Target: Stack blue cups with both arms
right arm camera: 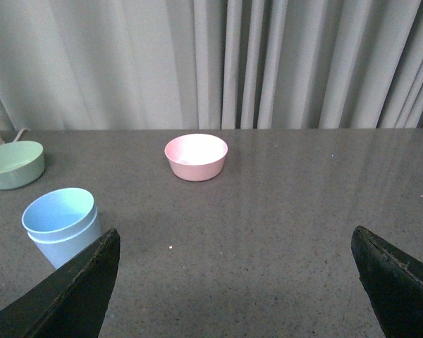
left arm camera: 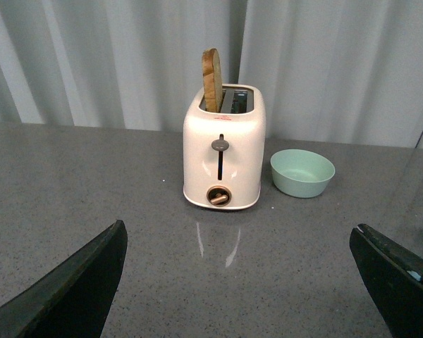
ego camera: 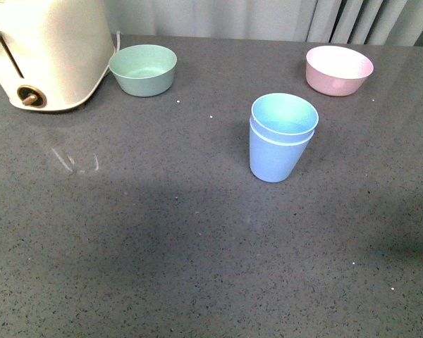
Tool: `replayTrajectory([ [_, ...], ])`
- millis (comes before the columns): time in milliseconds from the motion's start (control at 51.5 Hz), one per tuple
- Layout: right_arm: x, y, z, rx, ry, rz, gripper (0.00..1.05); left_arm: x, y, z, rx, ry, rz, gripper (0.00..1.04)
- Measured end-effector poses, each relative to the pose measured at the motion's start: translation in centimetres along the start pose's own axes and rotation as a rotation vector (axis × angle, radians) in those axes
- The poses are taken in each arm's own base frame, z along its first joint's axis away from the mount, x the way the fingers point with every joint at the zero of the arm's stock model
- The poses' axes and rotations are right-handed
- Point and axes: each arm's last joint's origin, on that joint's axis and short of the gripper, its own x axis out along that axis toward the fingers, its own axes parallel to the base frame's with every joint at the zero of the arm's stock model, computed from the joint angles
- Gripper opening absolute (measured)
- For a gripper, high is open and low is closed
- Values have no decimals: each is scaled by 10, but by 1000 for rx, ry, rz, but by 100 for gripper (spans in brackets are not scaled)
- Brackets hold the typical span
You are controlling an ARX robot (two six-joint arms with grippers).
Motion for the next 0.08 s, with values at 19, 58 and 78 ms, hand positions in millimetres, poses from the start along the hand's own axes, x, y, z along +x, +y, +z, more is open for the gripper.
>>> replayTrajectory([
  [19, 0, 0, 0, 0, 0, 0, 96, 0, 0, 0, 0, 0, 0, 96],
  [58, 0, 0, 0, 0, 0, 0, 96, 0, 0, 0, 0, 0, 0, 96],
  [78, 0, 0, 0, 0, 0, 0, 96, 0, 0, 0, 0, 0, 0, 96],
])
